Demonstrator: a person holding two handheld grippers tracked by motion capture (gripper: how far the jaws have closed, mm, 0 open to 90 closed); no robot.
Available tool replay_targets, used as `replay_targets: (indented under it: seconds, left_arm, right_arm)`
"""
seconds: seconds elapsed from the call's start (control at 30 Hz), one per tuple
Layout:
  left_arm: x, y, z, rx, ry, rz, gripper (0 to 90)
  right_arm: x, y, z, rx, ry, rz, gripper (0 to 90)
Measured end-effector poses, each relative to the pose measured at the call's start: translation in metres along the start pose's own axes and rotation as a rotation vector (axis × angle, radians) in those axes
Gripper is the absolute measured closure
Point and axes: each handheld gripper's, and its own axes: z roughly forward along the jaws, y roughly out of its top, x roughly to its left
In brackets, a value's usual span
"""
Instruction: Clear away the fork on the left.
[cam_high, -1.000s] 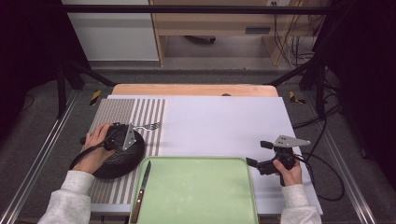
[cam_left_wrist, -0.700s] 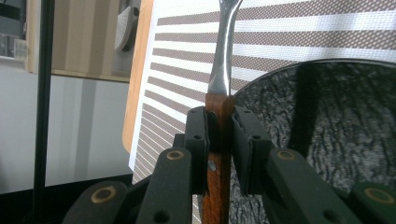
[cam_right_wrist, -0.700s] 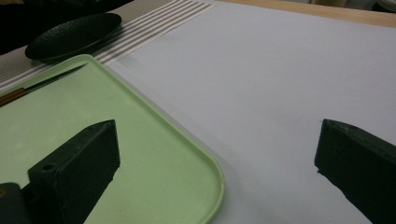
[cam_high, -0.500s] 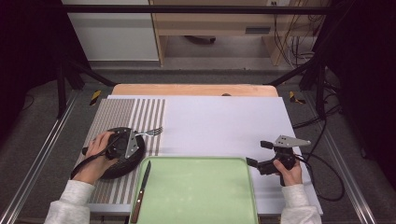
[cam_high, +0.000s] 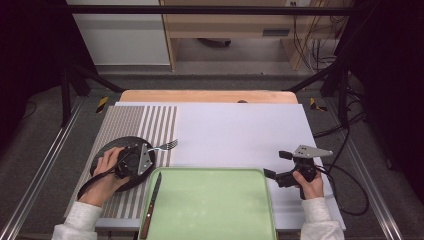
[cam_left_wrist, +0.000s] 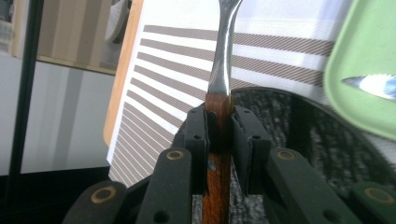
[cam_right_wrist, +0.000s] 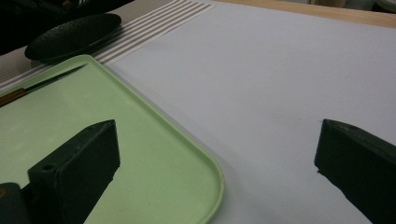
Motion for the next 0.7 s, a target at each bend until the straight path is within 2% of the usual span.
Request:
replay_targets:
  seconds: [0.27, 0.57, 0.7]
  left_arm:
    - [-0.008, 0.004, -0.009, -0.011, -0.023, -0.054, 76.7]
    - [-0.015, 0.009, -0.014, -0.006, -0.039, -0.088, 76.8]
    - [-0.017, 0.012, -0.017, -0.013, -0.053, -0.116, 76.8]
  right_arm:
    - [0.000, 0.000, 0.000, -0.002, -0.001, 0.003, 0.5]
    - [0.000, 0.000, -0.001, -0.001, -0.002, 0.003, 0.5]
    - [0.000, 0.000, -0.001, -0.001, -0.002, 0.004, 0.5]
